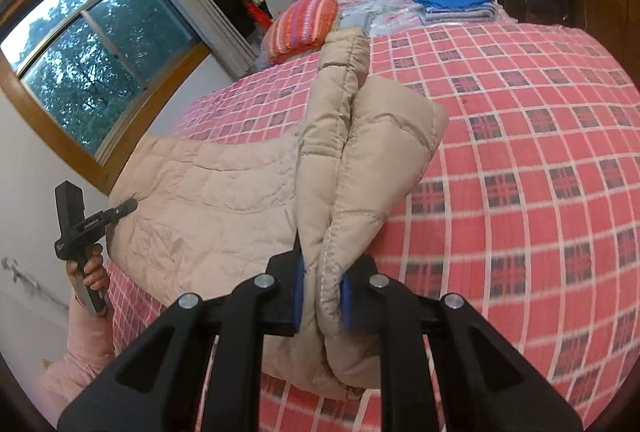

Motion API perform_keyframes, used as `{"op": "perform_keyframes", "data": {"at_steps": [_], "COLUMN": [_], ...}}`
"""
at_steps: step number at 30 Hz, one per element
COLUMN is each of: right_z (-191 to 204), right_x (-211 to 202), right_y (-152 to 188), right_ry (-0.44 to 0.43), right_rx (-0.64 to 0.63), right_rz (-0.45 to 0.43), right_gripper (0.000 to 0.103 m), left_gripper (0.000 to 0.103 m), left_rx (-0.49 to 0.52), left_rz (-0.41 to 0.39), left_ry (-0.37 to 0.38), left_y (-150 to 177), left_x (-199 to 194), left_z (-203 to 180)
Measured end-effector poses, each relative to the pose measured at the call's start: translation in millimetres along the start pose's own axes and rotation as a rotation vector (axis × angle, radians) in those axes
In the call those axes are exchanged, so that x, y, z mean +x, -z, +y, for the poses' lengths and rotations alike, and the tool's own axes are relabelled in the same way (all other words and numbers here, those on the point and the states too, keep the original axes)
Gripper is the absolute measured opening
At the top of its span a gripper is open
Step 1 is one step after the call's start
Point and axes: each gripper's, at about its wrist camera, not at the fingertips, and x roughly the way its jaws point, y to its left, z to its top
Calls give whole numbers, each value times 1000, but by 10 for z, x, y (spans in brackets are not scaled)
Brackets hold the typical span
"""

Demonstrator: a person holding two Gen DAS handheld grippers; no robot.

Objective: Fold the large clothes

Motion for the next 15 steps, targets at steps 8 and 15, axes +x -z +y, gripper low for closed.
{"op": "perform_keyframes", "data": {"at_steps": [8, 15], "right_z": [145, -123], "right_x": [-426, -257], "right_y": [625, 1149], "right_ry": [-2, 22], "right_rx": [-27, 67], "right_rz": [-27, 50], "right_gripper": [13, 14], "left_gripper": [14, 15], "left_rx": [36, 47], "left_rz": [-26, 33], "left_ry": [12, -44], "left_y": [652, 1081], "left_x": [-462, -342], "left_z": [-111, 1]}}
